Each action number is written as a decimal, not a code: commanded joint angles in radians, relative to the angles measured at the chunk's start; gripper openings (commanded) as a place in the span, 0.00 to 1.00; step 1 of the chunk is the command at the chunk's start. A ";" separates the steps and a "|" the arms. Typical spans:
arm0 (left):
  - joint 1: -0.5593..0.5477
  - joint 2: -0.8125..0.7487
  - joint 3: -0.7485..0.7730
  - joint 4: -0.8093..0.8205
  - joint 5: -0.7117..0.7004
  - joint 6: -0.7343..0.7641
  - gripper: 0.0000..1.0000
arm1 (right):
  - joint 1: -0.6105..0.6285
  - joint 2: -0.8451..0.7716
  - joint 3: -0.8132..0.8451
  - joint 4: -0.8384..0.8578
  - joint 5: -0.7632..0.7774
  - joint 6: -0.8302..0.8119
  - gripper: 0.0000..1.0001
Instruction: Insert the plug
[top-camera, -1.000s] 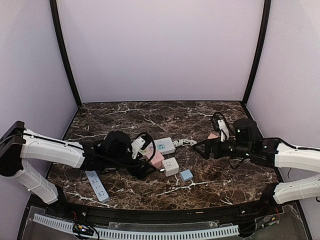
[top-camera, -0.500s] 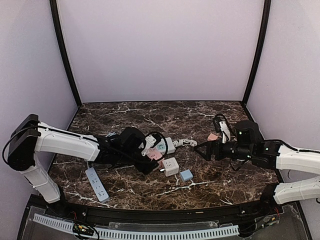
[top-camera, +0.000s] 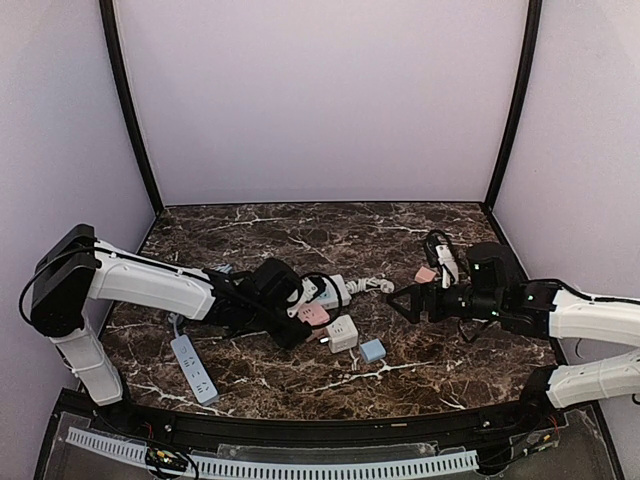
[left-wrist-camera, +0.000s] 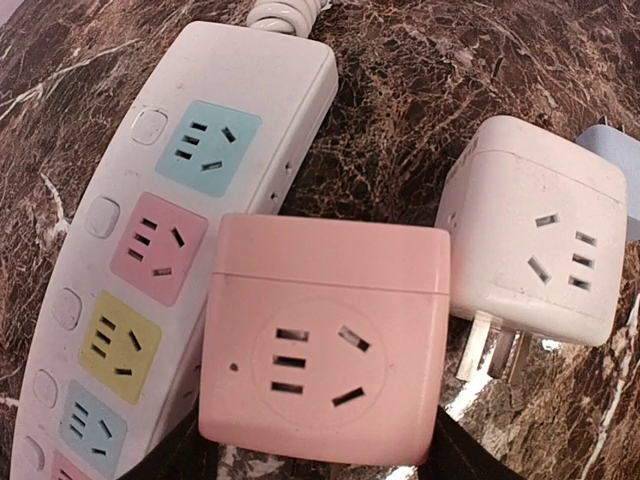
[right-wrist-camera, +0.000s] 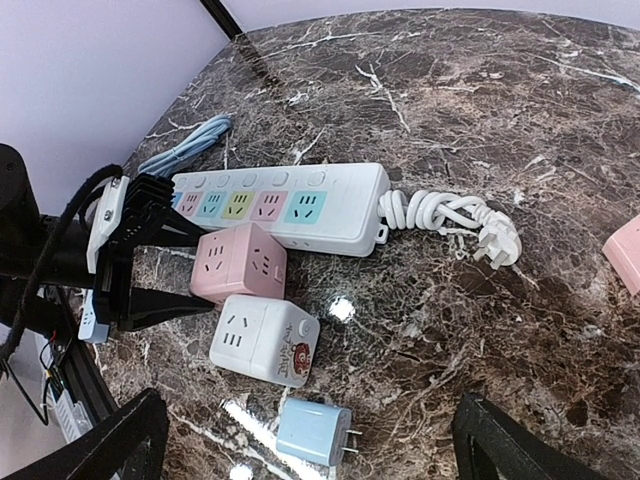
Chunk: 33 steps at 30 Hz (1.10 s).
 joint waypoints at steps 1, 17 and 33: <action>-0.006 0.010 0.024 -0.039 -0.004 0.008 0.65 | 0.010 0.007 -0.012 0.015 0.016 0.005 0.99; -0.004 0.035 0.048 -0.025 0.001 0.021 0.70 | 0.010 0.021 -0.006 0.015 0.011 0.004 0.99; -0.001 0.032 0.079 -0.048 0.011 0.178 0.87 | 0.010 0.028 -0.008 0.014 0.004 -0.001 0.99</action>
